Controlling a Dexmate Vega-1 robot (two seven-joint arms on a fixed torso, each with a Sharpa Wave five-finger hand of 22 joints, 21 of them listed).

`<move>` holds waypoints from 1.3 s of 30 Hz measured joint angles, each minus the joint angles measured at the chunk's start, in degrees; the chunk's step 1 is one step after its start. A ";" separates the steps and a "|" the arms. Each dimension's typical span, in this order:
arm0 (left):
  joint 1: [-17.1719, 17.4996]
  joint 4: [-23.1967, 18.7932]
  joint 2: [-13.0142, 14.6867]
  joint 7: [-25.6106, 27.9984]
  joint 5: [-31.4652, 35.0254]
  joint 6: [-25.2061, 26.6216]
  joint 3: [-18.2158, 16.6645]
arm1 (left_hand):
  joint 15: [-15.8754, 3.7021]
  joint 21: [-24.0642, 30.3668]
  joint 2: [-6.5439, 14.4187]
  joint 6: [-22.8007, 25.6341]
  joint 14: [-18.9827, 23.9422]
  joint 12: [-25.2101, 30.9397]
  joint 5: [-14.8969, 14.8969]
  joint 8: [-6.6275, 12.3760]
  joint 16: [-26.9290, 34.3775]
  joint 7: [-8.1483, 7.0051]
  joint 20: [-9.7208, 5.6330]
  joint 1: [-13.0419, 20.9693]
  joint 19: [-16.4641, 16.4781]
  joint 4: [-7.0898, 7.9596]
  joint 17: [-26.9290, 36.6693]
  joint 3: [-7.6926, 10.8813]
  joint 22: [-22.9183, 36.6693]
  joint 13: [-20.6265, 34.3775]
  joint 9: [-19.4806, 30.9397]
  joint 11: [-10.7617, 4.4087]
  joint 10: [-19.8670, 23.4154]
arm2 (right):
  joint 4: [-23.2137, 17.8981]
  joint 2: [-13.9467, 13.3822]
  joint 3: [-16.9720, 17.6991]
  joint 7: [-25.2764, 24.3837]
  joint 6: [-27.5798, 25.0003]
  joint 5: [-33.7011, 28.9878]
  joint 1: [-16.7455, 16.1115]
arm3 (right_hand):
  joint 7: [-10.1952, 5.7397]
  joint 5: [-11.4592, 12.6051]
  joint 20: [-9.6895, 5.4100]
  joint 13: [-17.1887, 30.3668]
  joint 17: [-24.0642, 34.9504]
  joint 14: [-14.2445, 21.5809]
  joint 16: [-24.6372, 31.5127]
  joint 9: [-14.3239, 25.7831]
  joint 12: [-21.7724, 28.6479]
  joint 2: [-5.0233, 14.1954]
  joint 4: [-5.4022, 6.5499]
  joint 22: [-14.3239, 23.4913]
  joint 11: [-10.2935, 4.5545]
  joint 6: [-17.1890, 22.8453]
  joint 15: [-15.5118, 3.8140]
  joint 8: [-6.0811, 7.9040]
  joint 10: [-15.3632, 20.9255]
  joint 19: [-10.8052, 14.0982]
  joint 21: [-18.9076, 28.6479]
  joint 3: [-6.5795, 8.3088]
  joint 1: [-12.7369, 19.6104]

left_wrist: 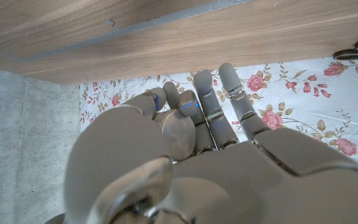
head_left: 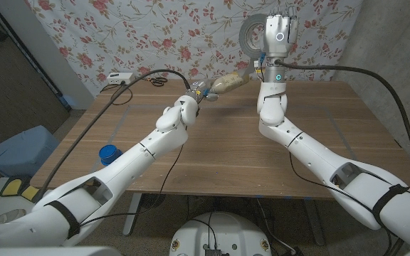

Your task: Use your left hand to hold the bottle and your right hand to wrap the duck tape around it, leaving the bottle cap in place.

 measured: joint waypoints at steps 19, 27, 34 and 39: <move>-1.05 -0.19 -2.64 -1.21 -19.54 6.10 -5.92 | -0.99 3.40 0.01 -0.81 3.52 0.22 -2.21 1.19 2.19 1.45 0.41 -0.01 1.85 -1.43 0.00 1.73 0.28 0.15 0.04 0.83 1.24 | 0.45 1.12 4.19 -9.43 4.54 5.69 -4.40 | 0.20 0.84 -0.33 0.00 -0.50 0.81 -1.17 -0.65 -0.94 0.00 -0.09 -0.54 0.23 0.23 0.00 -0.55 1.01 0.33 1.04 -0.09 0.00; -2.10 0.57 -2.69 -3.59 -29.81 8.26 -8.40 | -1.11 4.27 0.08 -1.10 3.80 0.23 -3.05 1.28 2.82 1.77 0.61 -0.07 2.05 -1.70 0.00 2.49 0.27 0.13 0.69 0.83 1.24 | 2.07 2.98 7.46 -11.66 7.82 6.34 -6.14 | 0.28 1.07 -0.33 0.00 -0.50 0.99 -1.41 -0.64 -1.23 -0.08 -0.17 -0.53 0.04 0.34 0.01 -0.77 1.21 0.33 1.47 -0.17 0.08; -3.02 1.83 -2.67 -5.76 -39.40 10.01 -10.67 | -1.41 5.00 0.08 -1.21 4.54 0.33 -4.01 1.73 3.33 1.89 0.47 -0.07 2.46 -1.98 0.00 3.06 0.27 0.06 0.70 1.14 1.55 | 4.04 6.92 12.84 -12.60 12.58 3.28 -8.15 | 0.30 1.08 -0.33 0.00 -0.36 1.44 -1.46 -0.83 -1.43 -0.12 -0.17 -0.53 0.22 0.72 -0.17 -0.94 1.81 0.33 1.47 -0.17 0.12; -3.12 3.16 -3.54 -6.09 -46.04 11.03 -13.09 | -1.75 6.23 0.08 -0.82 6.08 0.33 -4.72 1.71 4.25 2.28 0.49 -0.07 3.82 -2.71 0.00 3.79 0.27 0.03 0.69 1.74 2.17 | 5.10 10.61 17.61 -12.95 16.56 -0.20 -9.65 | 0.30 1.08 -0.33 0.00 -0.20 1.54 -1.48 -0.88 -1.59 -0.15 -0.24 -0.75 0.21 0.72 -0.11 -0.95 1.83 0.33 1.91 -0.24 0.15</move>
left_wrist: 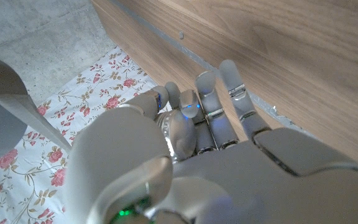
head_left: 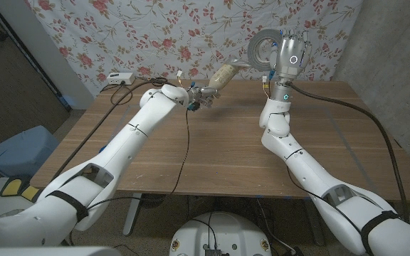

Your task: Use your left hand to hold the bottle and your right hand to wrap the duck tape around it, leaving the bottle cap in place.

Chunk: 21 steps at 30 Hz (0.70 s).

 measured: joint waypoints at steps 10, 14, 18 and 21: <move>0.69 3.75 -2.92 2.49 -11.57 0.87 -5.16 | -0.10 0.97 0.00 0.19 2.54 0.24 -1.65 -0.08 1.36 0.17 -0.49 0.00 1.71 -0.94 0.14 0.94 0.00 0.26 0.23 0.22 1.00 | 0.86 6.35 8.16 -0.29 6.60 -6.58 -2.51 | 0.39 0.41 0.00 0.00 -0.21 0.30 -0.44 0.53 -0.24 -0.21 -0.08 -0.04 -0.19 0.43 -0.09 -0.04 0.21 0.00 0.39 -0.09 0.21; 0.73 5.06 -3.66 3.22 -15.26 0.81 -6.27 | -0.10 0.97 0.01 0.20 2.54 0.29 -1.71 -0.28 1.57 0.17 -0.81 0.00 2.02 -1.11 0.14 1.11 -0.01 0.31 0.22 0.21 1.02 | 0.95 8.36 10.59 -0.33 8.76 -8.42 -3.25 | 0.39 0.43 0.00 0.00 -0.14 0.30 -0.81 0.59 -0.26 -0.20 -0.11 -0.04 -0.19 0.43 -0.09 -0.15 0.21 0.00 0.40 -0.12 0.20; 0.73 6.49 -4.17 3.70 -17.96 0.30 -7.42 | -0.09 0.97 0.02 0.20 2.54 0.30 -2.14 -0.34 1.57 0.17 -0.81 -0.01 2.02 -1.16 0.14 1.18 -0.01 0.30 0.32 0.21 1.04 | 1.19 10.12 12.75 -0.40 10.36 -9.78 -3.83 | 0.59 0.42 0.00 0.00 -0.07 0.30 -0.82 0.60 -0.44 -0.19 -0.05 -0.04 -0.19 0.63 -0.09 -0.21 0.21 0.00 0.61 -0.05 0.19; 0.58 7.99 -4.58 3.33 -20.28 -0.24 -8.10 | -0.09 0.97 0.02 0.20 2.54 0.32 -2.22 -0.44 1.65 0.17 -0.80 -0.01 2.01 -1.16 0.13 1.18 -0.01 0.30 0.30 0.19 1.06 | 1.45 11.37 14.20 -0.40 11.72 -10.59 -4.10 | 0.59 0.42 0.00 0.00 -0.45 0.30 -1.10 0.78 -0.46 -0.19 -0.04 -0.04 -0.19 0.63 -0.08 -0.21 0.21 0.00 0.70 -0.05 0.19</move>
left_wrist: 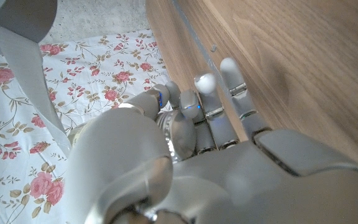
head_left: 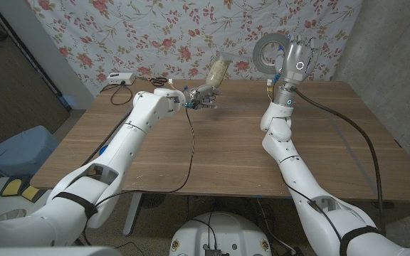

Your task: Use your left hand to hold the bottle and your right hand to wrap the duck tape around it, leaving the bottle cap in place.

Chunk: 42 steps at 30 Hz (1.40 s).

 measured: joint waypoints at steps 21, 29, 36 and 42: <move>-5.06 10.55 -1.23 -11.95 -10.18 -0.96 -0.34 | -0.10 0.22 0.00 0.01 -0.10 0.23 -1.09 0.00 0.36 0.00 -0.07 0.00 0.06 -0.26 -0.01 0.55 0.30 -0.03 -0.54 0.05 0.13 | 3.12 9.75 11.59 -0.06 10.47 -3.85 -0.94 | 0.02 -0.44 0.31 0.02 -0.41 0.49 -1.34 0.09 -0.88 0.07 -0.34 -0.32 0.11 0.18 -0.12 0.00 0.71 0.31 0.91 0.34 -0.07; -6.19 13.78 -2.97 -17.98 -13.99 -0.22 -0.52 | -0.62 0.21 0.00 0.56 0.60 0.12 -1.48 -0.05 1.24 -0.10 -0.41 0.00 1.47 -0.65 -0.01 0.95 0.27 -0.03 -1.21 0.02 0.97 | 5.24 12.89 16.05 -0.07 14.30 -4.94 0.06 | 0.02 -0.73 0.31 0.02 -0.55 0.50 -1.76 -0.24 -1.11 0.07 -0.33 -0.31 0.11 0.18 -0.12 -0.14 0.71 0.31 1.01 0.34 -0.07; -6.28 14.73 -4.27 -22.03 -16.90 1.59 -0.75 | -0.81 0.21 0.00 0.94 0.82 0.11 -1.73 -0.12 1.24 -0.31 -0.40 0.00 1.64 -1.00 -0.16 1.31 0.12 -0.03 -1.57 -0.08 1.08 | 7.21 14.85 19.29 -0.07 16.58 -5.73 1.33 | 0.02 -0.96 0.19 0.02 -0.64 0.51 -2.20 -0.29 -1.34 0.07 -0.58 -0.31 0.10 0.19 -0.12 -0.45 0.72 0.19 1.27 0.59 -0.07; -5.71 14.18 -4.70 -23.49 -18.61 3.05 -0.94 | -0.73 0.21 0.00 0.96 0.91 0.11 -1.94 -0.24 1.24 -0.30 -0.62 0.00 1.86 -1.19 -0.16 1.50 0.12 -0.06 -1.68 -0.08 1.09 | 8.22 15.98 21.50 -0.07 17.52 -5.85 2.03 | 0.02 -1.18 0.19 0.02 -0.95 0.59 -2.29 -0.11 -1.57 0.07 -0.58 -0.03 0.00 0.19 -0.19 -0.77 0.82 0.19 1.46 0.59 -0.07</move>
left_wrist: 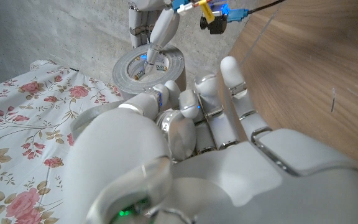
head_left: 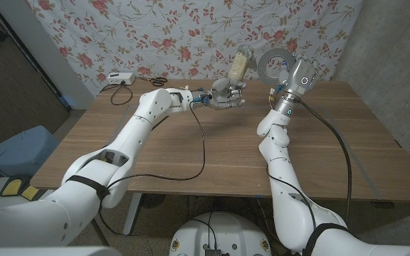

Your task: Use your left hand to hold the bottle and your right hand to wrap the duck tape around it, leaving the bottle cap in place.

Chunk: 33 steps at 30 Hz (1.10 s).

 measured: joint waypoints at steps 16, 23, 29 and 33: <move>2.23 -2.43 -1.17 -3.96 -4.01 -0.25 -0.44 | 0.02 0.00 0.22 0.20 0.23 -0.04 -0.32 -0.29 0.40 0.19 -0.09 -0.22 0.09 -0.02 0.00 0.02 0.01 -0.02 0.35 0.10 0.48 | 6.59 -0.05 2.65 -0.01 -1.66 1.26 2.74 | 0.33 -0.62 0.00 0.00 0.85 0.59 -0.37 0.26 -0.44 0.00 0.00 -0.28 -0.18 0.30 -0.45 0.21 1.21 0.00 0.44 0.01 -0.01; 2.76 -1.98 -2.67 -6.46 -5.41 -1.75 -0.19 | -0.04 0.00 0.22 0.20 0.14 -0.04 -0.32 -0.30 0.40 0.19 -0.09 -0.22 0.08 -0.02 0.01 0.02 0.01 -0.04 0.36 0.10 0.48 | 10.09 -0.34 3.99 0.00 -2.60 2.32 4.13 | 0.62 -0.80 0.01 -0.01 0.60 0.59 -0.75 0.24 -0.44 0.00 0.00 -0.27 -0.18 0.60 -0.45 0.17 1.21 0.00 0.77 0.01 -0.01; 2.87 -0.53 -4.08 -8.86 -6.21 -3.75 -0.10 | -0.05 -0.26 0.23 0.20 0.12 0.01 -0.33 -0.46 0.40 0.19 -0.09 -0.23 0.08 -0.02 0.01 0.02 -0.27 0.20 0.35 0.10 0.48 | 12.14 -0.17 5.43 0.02 -2.94 3.17 4.96 | 0.62 -0.90 0.01 -0.01 1.06 0.59 -0.79 0.24 -0.44 0.00 0.00 -0.27 -0.18 0.60 -0.45 0.00 1.21 0.01 0.98 0.01 -0.01; 2.88 0.51 -4.78 -9.90 -6.43 -4.67 -0.11 | -0.03 -0.26 0.23 0.19 0.10 0.01 -0.33 -0.50 0.40 0.20 -0.41 -0.23 -0.24 -0.02 0.01 0.02 -0.26 0.10 0.38 0.06 0.44 | 12.71 0.69 7.06 0.01 -1.78 4.24 5.48 | 0.62 -1.06 0.01 0.00 0.68 0.60 -0.81 0.23 -0.44 0.00 0.00 -0.27 -0.18 0.60 -0.44 -0.04 1.21 0.01 0.98 0.01 -0.01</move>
